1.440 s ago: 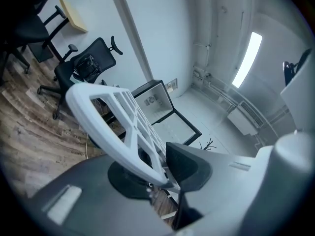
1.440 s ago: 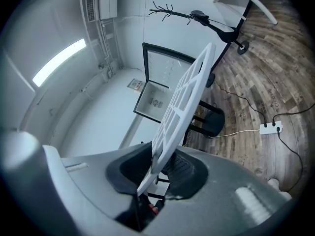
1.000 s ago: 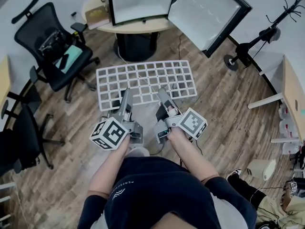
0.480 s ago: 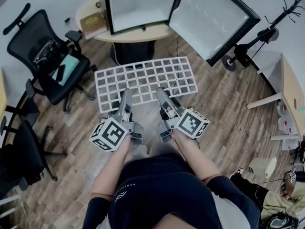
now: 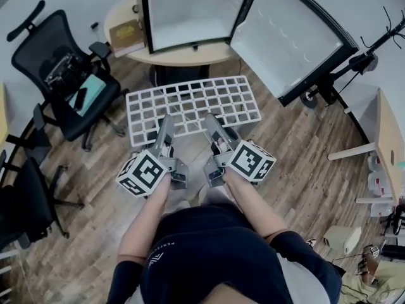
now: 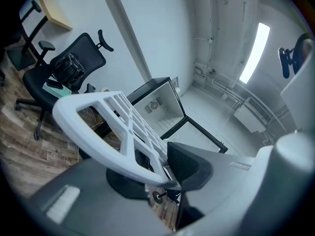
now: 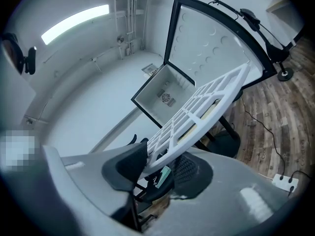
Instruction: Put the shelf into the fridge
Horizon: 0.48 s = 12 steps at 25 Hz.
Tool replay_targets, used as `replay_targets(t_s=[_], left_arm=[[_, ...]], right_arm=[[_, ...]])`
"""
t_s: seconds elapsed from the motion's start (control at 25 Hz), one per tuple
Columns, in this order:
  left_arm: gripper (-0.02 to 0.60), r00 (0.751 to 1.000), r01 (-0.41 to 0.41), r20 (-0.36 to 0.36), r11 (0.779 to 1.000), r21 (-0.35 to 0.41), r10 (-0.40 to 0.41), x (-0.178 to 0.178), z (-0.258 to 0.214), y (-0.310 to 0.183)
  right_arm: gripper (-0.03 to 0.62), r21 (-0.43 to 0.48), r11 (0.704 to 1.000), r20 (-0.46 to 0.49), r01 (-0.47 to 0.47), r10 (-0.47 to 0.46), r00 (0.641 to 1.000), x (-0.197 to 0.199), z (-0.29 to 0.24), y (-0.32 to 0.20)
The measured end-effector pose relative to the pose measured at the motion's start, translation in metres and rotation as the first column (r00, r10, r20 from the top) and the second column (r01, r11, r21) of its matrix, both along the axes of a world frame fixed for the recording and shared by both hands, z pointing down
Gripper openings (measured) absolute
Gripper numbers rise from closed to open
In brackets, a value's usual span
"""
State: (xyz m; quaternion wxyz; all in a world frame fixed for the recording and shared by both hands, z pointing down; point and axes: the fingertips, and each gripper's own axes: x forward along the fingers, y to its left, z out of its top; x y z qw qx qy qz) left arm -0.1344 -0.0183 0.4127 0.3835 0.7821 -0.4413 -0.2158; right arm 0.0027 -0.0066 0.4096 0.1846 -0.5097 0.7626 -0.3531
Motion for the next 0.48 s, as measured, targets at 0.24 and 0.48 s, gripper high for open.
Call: replay_targets(t_s=[0.24,0.48], left_arm=[[0.121,0.999,0.049,0.005,0.999,0.016,-0.049,0.022,-0.011,-0.041],[0.124,0.995,0.096,0.029,0.994,0.050,-0.097,0.050,-0.027,-0.080]], right_arm=[[0.137,-0.021,0.998,0.000,0.053,-0.053,0.999,0.022,-0.011,-0.048],[0.135,-0.004,0.993,0.025,0.114,-0.114,0.993,0.048,-0.025,-0.094]])
